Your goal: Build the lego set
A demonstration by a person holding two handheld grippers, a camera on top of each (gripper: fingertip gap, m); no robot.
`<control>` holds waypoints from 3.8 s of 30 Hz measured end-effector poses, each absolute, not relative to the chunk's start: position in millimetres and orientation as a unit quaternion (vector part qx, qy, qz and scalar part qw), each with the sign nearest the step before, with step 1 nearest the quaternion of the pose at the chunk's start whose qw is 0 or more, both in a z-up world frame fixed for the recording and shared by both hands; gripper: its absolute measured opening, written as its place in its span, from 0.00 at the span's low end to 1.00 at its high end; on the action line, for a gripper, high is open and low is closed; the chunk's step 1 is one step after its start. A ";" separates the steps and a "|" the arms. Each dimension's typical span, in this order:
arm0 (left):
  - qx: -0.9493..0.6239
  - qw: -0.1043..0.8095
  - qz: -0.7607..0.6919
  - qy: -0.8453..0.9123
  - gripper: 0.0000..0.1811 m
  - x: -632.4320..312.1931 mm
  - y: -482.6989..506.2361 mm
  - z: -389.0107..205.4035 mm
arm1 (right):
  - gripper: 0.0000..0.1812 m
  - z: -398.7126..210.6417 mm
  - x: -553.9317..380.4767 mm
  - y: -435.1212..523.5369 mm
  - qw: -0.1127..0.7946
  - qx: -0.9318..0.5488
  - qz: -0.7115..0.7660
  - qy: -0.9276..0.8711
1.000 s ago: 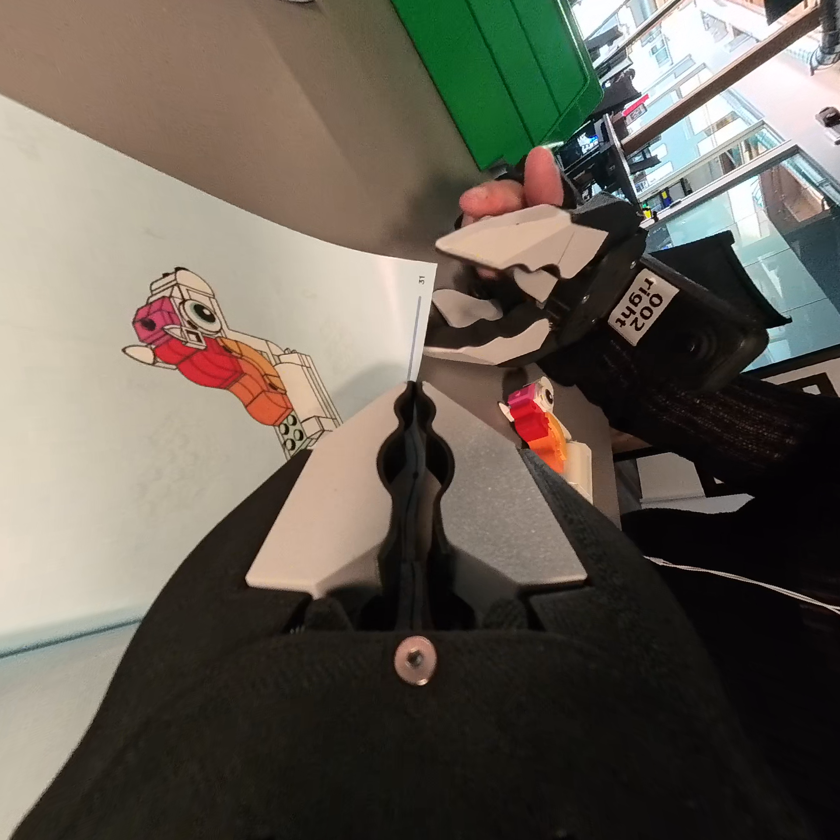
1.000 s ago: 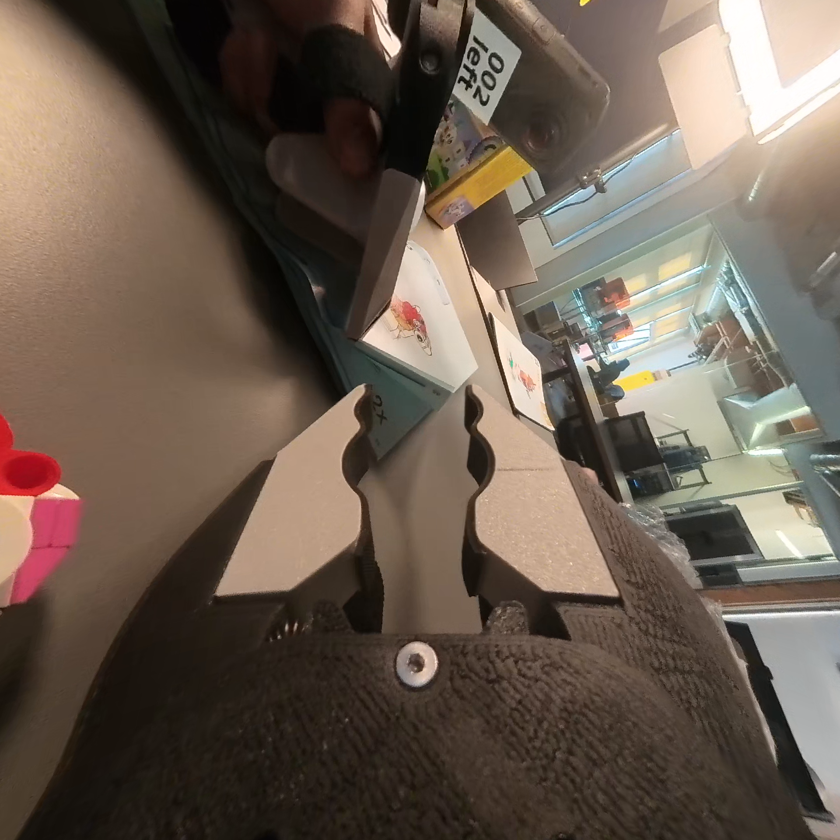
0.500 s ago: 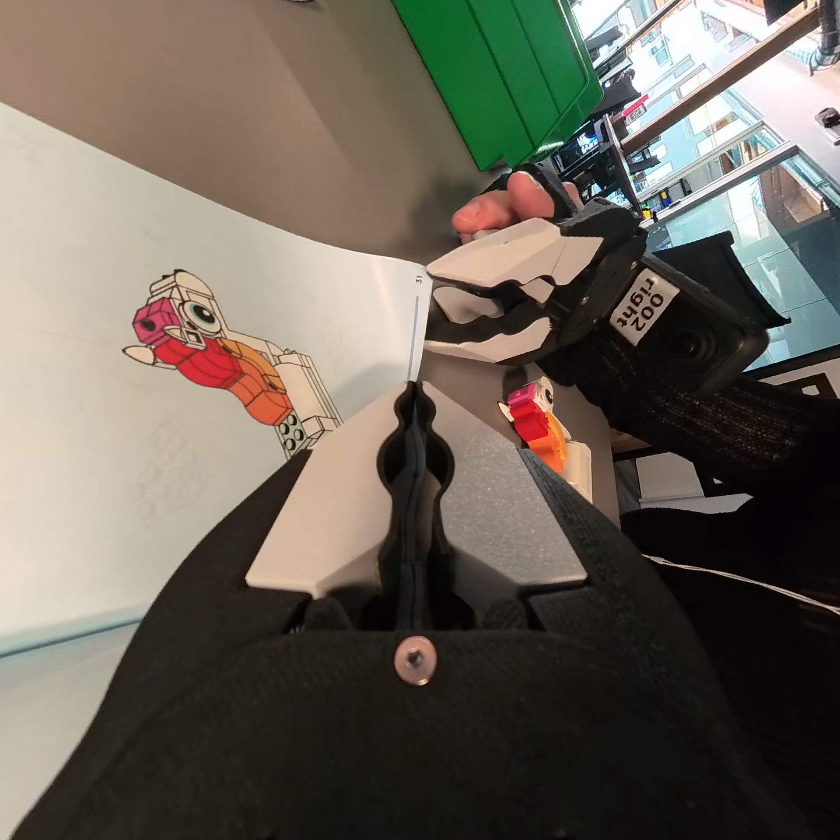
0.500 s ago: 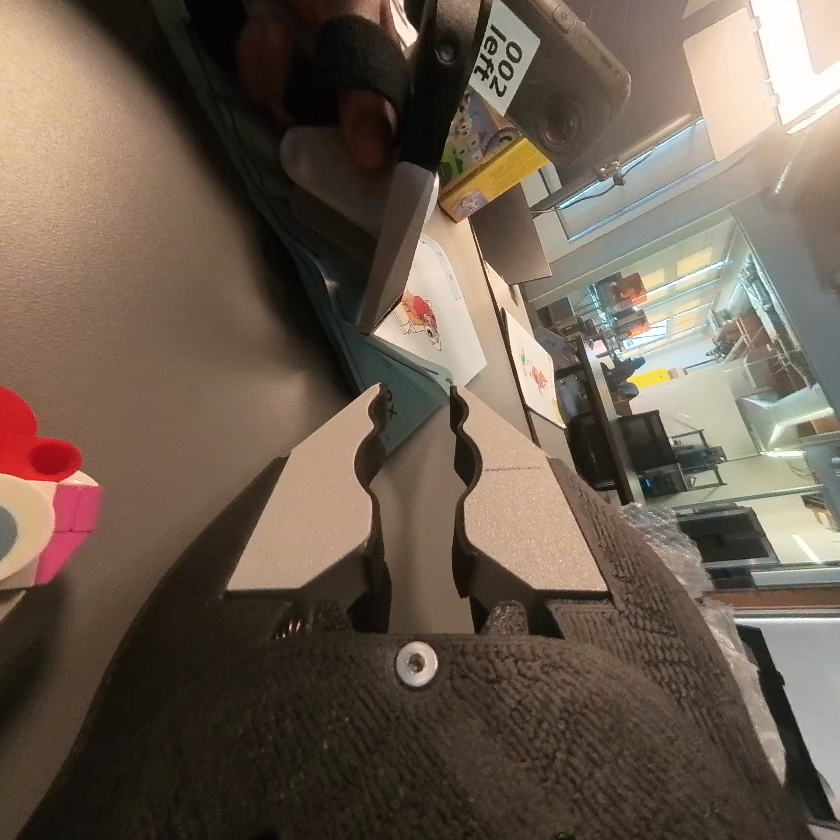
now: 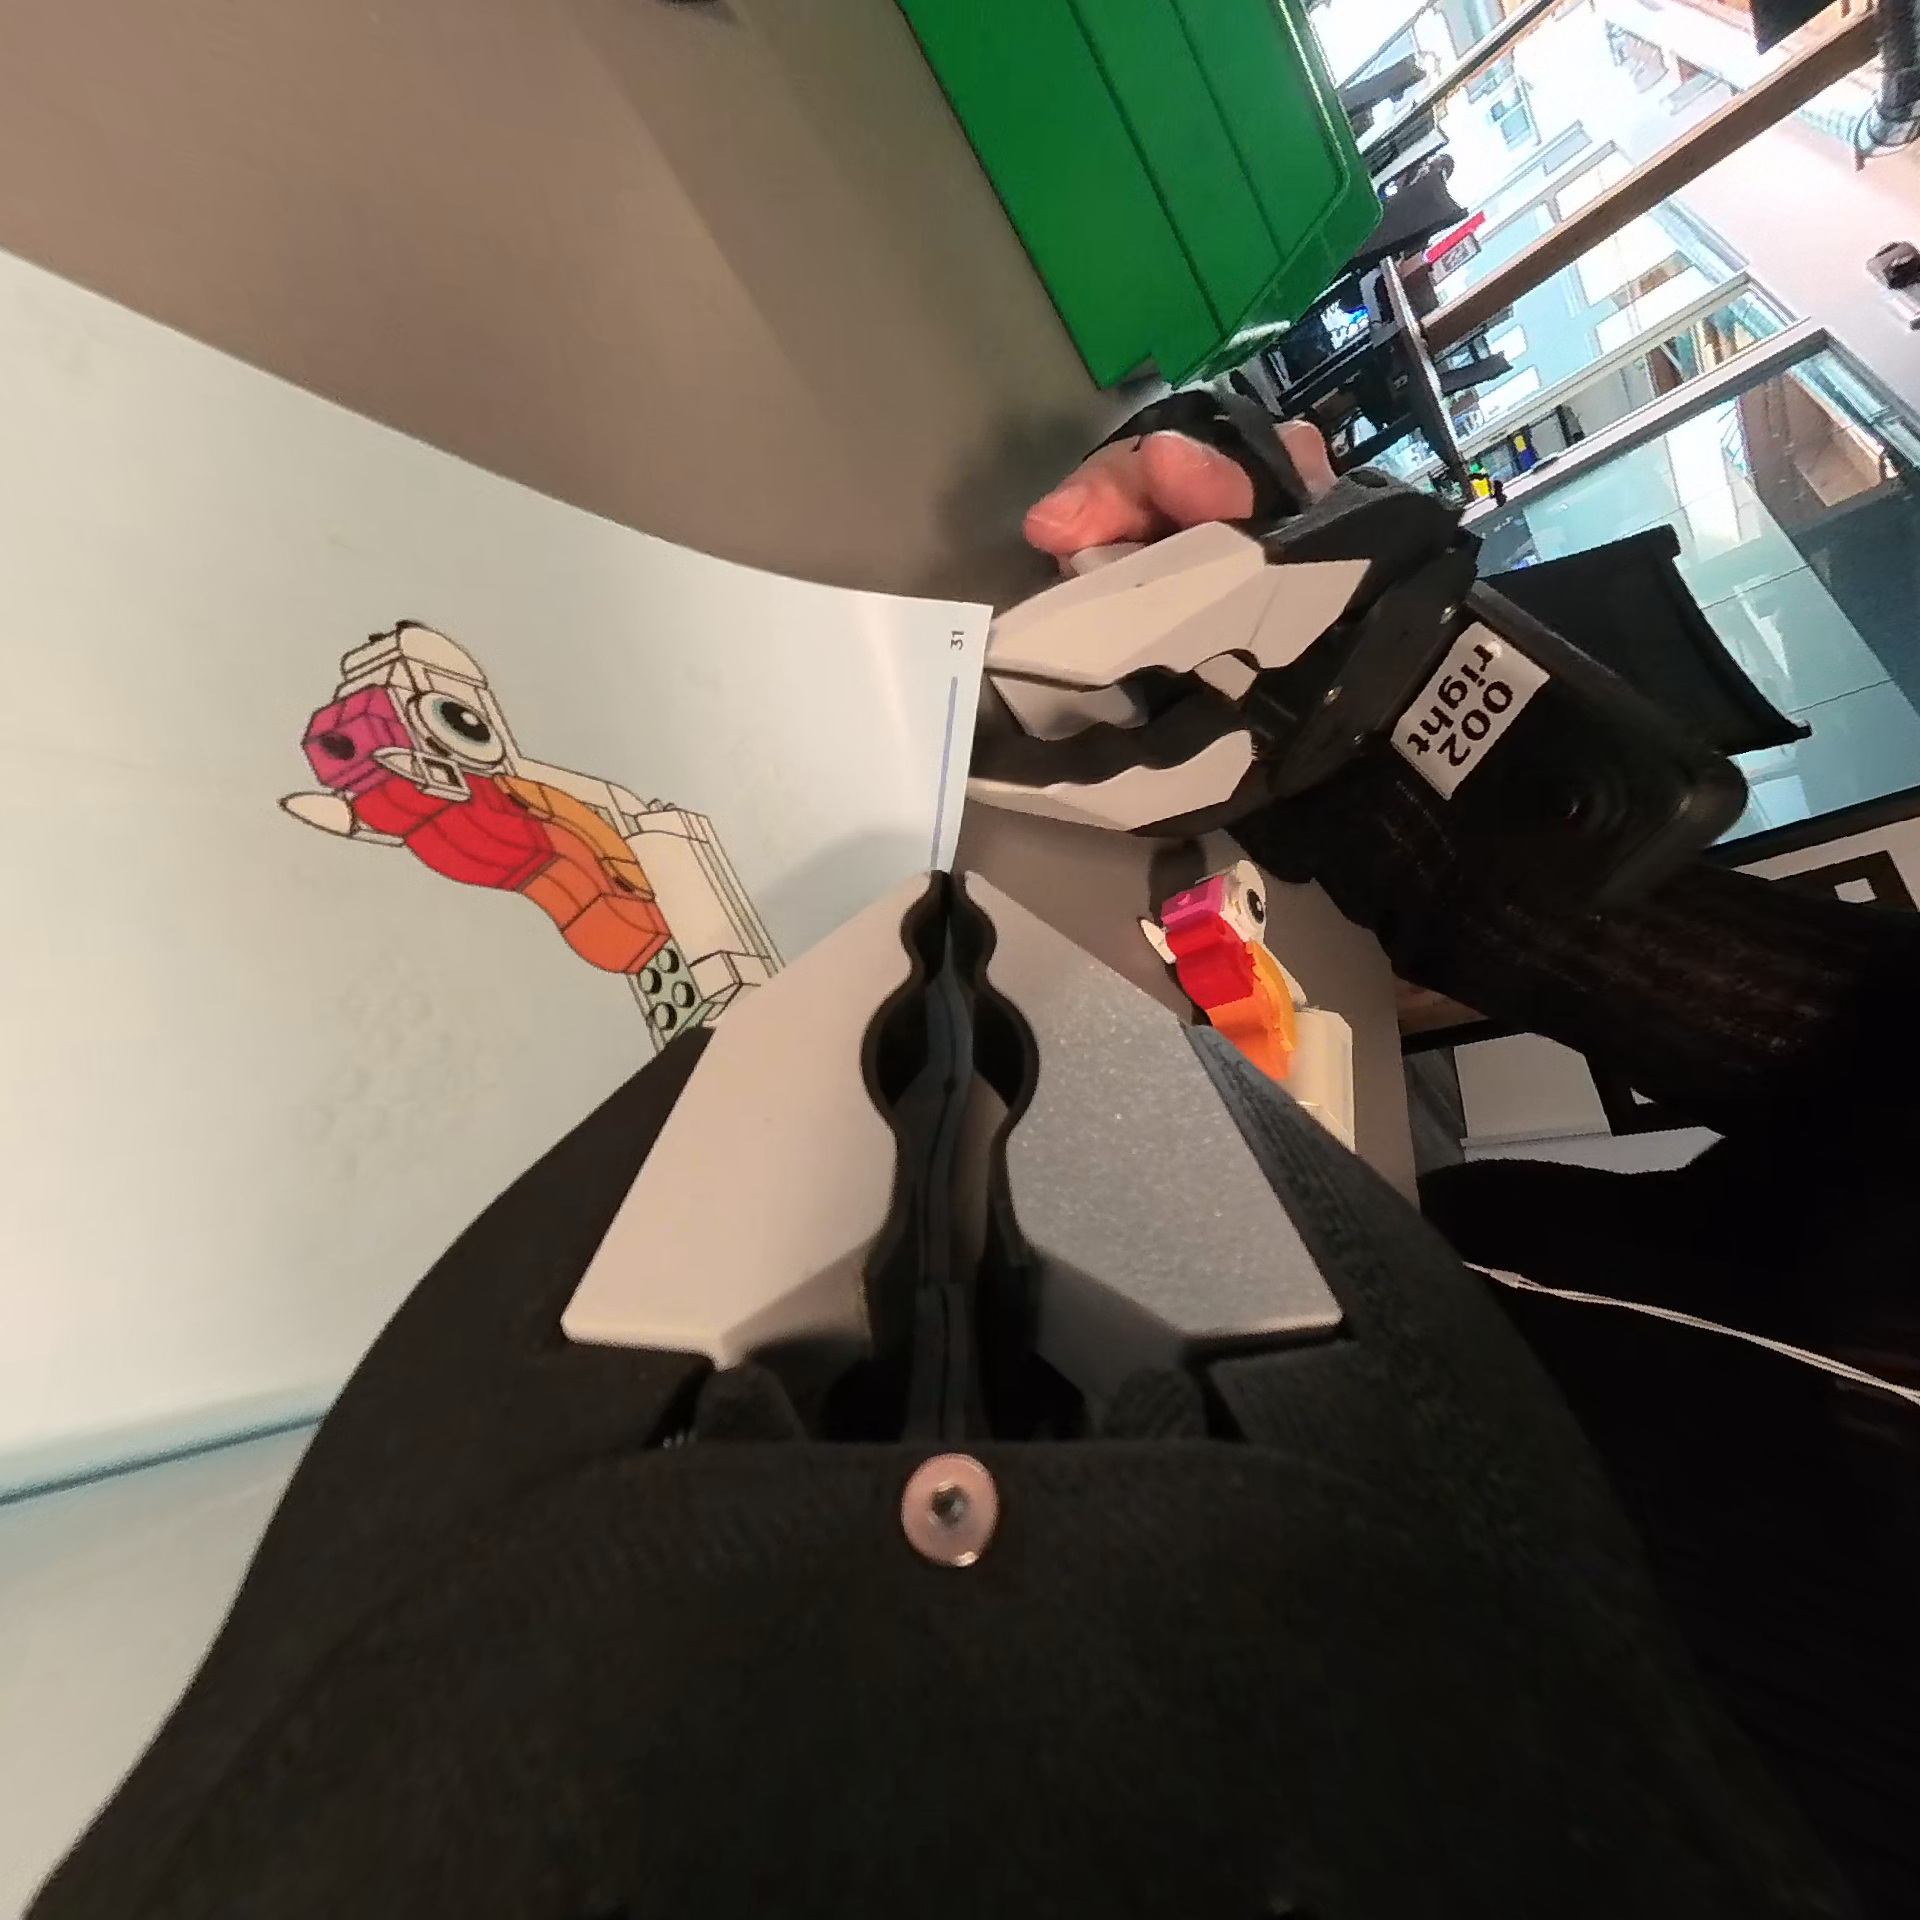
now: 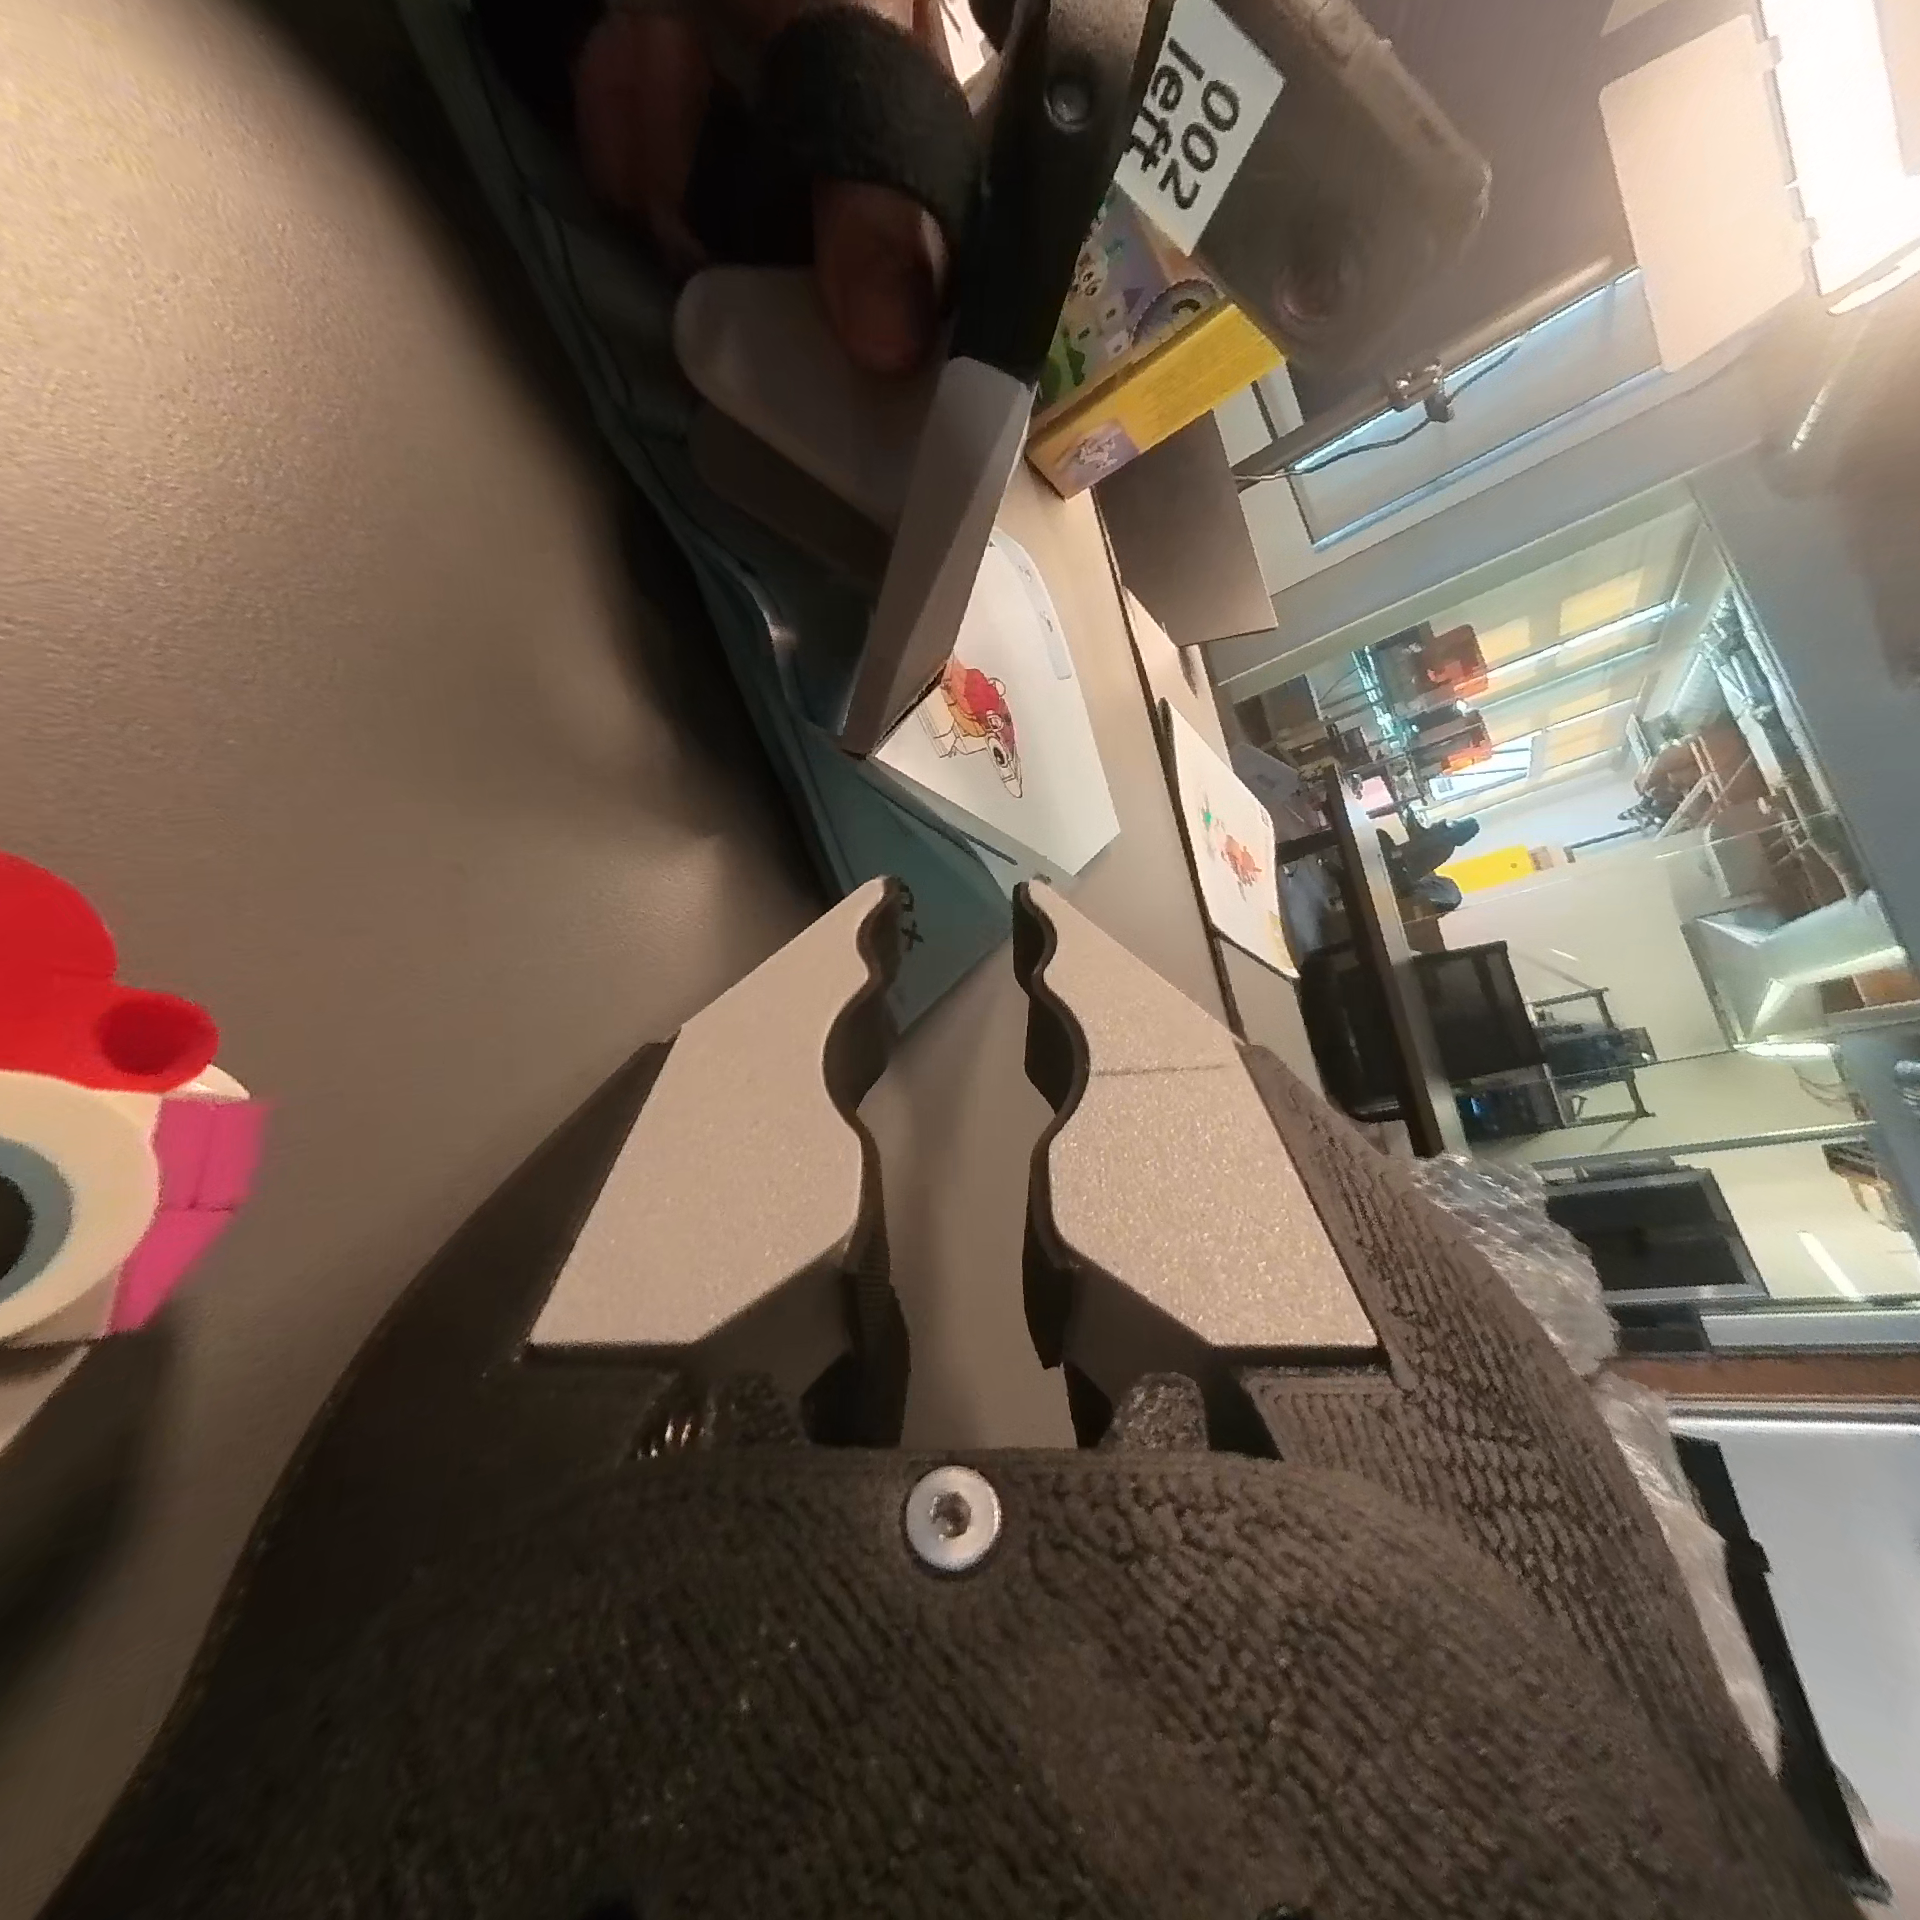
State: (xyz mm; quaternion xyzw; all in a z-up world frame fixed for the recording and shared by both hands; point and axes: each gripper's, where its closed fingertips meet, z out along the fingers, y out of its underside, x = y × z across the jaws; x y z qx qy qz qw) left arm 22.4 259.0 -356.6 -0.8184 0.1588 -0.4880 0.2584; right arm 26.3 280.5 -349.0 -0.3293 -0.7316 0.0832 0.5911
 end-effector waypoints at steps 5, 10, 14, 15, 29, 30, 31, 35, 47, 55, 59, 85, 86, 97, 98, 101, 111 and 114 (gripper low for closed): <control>-0.819 0.258 -0.484 0.167 0.00 23.7 257.8 -357.3 | 0.10 -351.2 23.9 283.0 0.569 -0.353 0.102 -0.736; -0.804 0.269 -0.500 0.178 0.04 26.3 254.9 -349.4 | 0.07 -355.7 20.6 282.9 0.540 -0.375 0.121 -0.744; -0.783 0.323 -0.496 0.192 0.10 25.5 257.7 -332.3 | 0.05 -357.9 20.1 283.4 0.524 -0.387 0.126 -0.748; -0.776 0.337 -0.497 0.193 0.10 24.8 258.7 -326.0 | 0.06 -358.1 19.5 283.2 0.521 -0.389 0.126 -0.749; -0.748 0.562 -0.324 0.136 0.13 -40.2 242.2 -259.6 | 0.01 -325.7 -23.9 267.1 0.543 -0.412 0.174 -0.710; -0.757 0.562 -0.305 0.135 0.13 -46.9 241.2 -265.3 | 0.01 -323.5 -26.2 264.6 0.540 -0.413 0.184 -0.710; -0.761 0.560 -0.299 0.131 0.13 -51.8 239.8 -269.6 | 0.01 -321.8 -28.3 262.8 0.538 -0.413 0.189 -0.710; -0.757 0.546 -0.342 0.108 0.29 -54.9 238.8 -276.7 | 0.04 -316.4 -35.5 254.2 0.539 -0.393 0.190 -0.720; -0.710 0.677 -0.178 0.078 0.67 -77.8 234.3 -241.5 | 0.13 -317.6 -66.7 214.1 0.576 -0.252 0.094 -0.772; -0.700 0.712 -0.049 0.037 0.41 -126.4 196.9 -222.3 | 0.19 -333.6 -86.0 201.7 0.531 -0.247 0.092 -0.806; -0.792 0.606 -0.044 0.055 0.31 -131.6 204.6 -273.6 | 0.20 -347.6 -82.2 212.4 0.504 -0.271 0.064 -0.818; -0.887 0.434 -0.048 0.151 0.28 -98.1 214.7 -355.7 | 0.46 -328.6 15.5 100.6 0.173 -0.395 0.227 -0.873; -0.889 0.430 -0.053 0.151 0.27 -97.4 213.8 -357.7 | 0.47 -337.2 15.5 92.3 0.154 -0.396 0.217 -0.879; -0.898 0.393 -0.101 0.170 0.14 -91.0 199.9 -372.0 | 0.44 -376.6 9.4 76.1 0.096 -0.413 0.157 -0.892; -0.898 0.391 -0.098 0.174 0.14 -90.8 199.0 -373.9 | 0.41 -376.6 9.4 74.3 0.090 -0.410 0.158 -0.894; -0.898 0.390 -0.090 0.186 0.11 -90.6 196.4 -374.2 | 0.33 -375.5 6.3 73.1 0.092 -0.400 0.160 -0.898; -0.879 0.352 -0.163 0.277 0.00 -68.4 170.4 -374.6 | 0.31 -346.8 -6.5 125.1 0.135 -0.422 0.161 -0.882; -0.868 0.338 -0.191 0.310 0.00 -57.3 160.3 -374.5 | 0.31 -332.8 -21.2 155.3 0.169 -0.445 0.159 -0.865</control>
